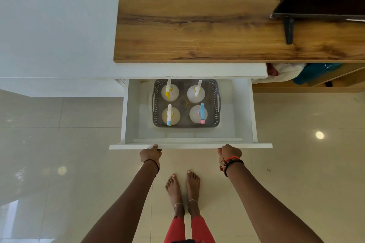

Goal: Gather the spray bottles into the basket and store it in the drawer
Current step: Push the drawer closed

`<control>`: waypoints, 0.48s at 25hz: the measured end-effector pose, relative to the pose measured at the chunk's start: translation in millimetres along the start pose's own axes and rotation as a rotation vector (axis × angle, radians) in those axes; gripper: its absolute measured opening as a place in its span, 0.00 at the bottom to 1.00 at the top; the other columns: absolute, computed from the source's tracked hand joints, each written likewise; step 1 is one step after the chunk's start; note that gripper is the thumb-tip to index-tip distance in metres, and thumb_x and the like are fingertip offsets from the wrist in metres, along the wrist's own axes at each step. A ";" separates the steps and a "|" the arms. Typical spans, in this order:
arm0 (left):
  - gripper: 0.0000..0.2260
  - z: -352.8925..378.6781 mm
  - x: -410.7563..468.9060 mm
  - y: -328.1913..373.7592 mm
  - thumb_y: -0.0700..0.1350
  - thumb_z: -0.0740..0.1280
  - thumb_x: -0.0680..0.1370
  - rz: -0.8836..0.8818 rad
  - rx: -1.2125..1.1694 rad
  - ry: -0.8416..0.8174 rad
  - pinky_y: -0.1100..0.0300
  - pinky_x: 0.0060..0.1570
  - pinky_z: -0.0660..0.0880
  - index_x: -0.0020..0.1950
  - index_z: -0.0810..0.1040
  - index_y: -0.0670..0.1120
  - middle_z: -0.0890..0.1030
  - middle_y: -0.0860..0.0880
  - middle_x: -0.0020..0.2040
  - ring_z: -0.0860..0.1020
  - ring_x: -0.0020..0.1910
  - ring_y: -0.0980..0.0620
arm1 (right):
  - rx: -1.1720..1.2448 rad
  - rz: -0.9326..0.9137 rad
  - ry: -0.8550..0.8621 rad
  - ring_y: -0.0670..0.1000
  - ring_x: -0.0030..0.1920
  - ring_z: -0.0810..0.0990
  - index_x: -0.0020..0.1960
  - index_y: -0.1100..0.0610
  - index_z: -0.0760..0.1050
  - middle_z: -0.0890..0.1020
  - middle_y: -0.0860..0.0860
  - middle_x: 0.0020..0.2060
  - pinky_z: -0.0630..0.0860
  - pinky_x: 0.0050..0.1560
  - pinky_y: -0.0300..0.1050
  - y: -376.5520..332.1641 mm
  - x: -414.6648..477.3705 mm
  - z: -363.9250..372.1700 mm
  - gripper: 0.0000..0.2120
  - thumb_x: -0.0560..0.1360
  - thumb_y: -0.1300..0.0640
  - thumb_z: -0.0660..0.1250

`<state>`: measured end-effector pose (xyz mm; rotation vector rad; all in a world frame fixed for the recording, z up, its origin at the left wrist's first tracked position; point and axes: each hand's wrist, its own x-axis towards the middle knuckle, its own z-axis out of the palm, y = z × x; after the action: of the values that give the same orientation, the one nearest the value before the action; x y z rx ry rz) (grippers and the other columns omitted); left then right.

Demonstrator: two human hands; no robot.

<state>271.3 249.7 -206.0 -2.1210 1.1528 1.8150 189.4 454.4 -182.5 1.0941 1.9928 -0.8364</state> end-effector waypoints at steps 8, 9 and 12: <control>0.19 24.2 -0.2 42.2 0.41 0.61 0.82 -0.068 -0.085 -0.071 0.52 0.63 0.75 0.70 0.67 0.34 0.80 0.39 0.54 0.78 0.62 0.42 | 0.556 0.119 -0.199 0.61 0.71 0.70 0.71 0.71 0.61 0.67 0.65 0.71 0.77 0.46 0.39 -39.1 10.7 -14.2 0.20 0.80 0.67 0.52; 0.19 28.0 0.1 50.1 0.43 0.60 0.82 -0.075 -0.100 -0.071 0.51 0.67 0.72 0.71 0.66 0.35 0.79 0.41 0.48 0.78 0.62 0.43 | 0.570 0.135 -0.178 0.60 0.70 0.70 0.71 0.70 0.62 0.68 0.64 0.71 0.74 0.40 0.37 -47.4 17.9 -10.0 0.20 0.81 0.66 0.52; 0.19 39.3 0.3 72.7 0.42 0.57 0.83 -0.061 -0.150 -0.062 0.56 0.65 0.74 0.72 0.65 0.36 0.77 0.40 0.54 0.77 0.57 0.45 | 0.606 0.141 -0.079 0.56 0.65 0.76 0.59 0.66 0.73 0.79 0.58 0.58 0.74 0.46 0.36 -71.4 6.0 -13.3 0.13 0.80 0.61 0.56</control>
<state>195.9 219.7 -189.9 -2.1352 0.9553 1.9821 120.7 436.5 -165.8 1.4830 1.6055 -1.4322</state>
